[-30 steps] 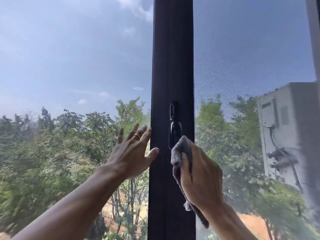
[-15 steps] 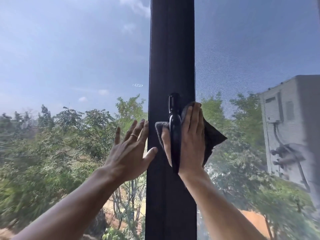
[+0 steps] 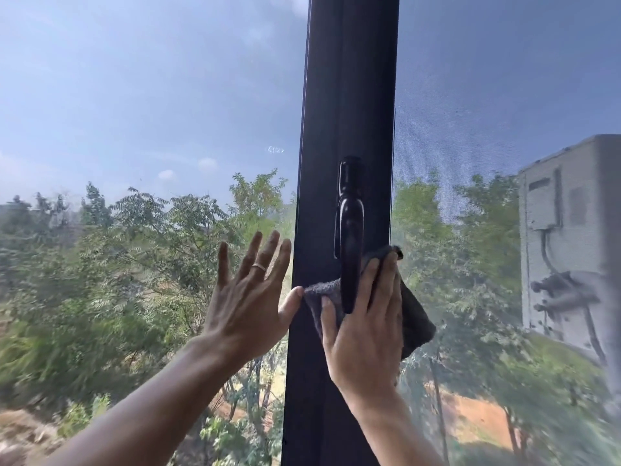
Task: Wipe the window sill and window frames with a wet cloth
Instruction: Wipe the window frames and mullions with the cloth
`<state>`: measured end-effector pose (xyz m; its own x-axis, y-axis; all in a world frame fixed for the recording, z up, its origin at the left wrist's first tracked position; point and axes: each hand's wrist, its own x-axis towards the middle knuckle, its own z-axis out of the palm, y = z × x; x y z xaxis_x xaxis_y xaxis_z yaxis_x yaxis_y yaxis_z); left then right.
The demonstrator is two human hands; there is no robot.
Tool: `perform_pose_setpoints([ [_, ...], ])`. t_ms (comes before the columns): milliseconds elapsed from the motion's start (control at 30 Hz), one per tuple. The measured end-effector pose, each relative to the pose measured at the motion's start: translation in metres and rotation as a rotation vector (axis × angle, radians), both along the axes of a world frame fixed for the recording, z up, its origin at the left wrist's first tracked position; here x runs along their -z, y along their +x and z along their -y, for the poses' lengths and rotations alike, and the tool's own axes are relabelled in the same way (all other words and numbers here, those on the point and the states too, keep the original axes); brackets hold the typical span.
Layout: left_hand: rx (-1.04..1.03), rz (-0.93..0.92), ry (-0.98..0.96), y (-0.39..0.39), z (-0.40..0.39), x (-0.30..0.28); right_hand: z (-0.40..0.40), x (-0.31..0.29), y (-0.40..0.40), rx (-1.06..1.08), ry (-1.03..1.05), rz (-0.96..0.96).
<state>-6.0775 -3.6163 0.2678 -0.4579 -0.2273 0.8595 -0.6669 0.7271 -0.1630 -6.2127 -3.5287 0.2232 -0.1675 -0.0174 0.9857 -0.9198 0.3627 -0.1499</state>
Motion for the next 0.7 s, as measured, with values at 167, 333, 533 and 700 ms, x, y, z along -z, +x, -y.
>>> perform_pose_setpoints([
  [167,0.028,-0.019,-0.005,0.0,-0.002,0.022,0.003,-0.047,-0.001,0.026,-0.027,0.056],
  [333,0.02,0.004,0.031,-0.003,-0.001,0.048,-0.005,0.042,0.003,0.013,0.023,0.064],
  [533,0.032,-0.012,0.036,-0.007,-0.006,0.082,0.001,0.006,-0.003,0.032,-0.01,0.071],
  [700,0.051,-0.001,0.066,-0.006,-0.01,0.112,-0.008,0.096,-0.003,0.002,0.071,0.053],
])
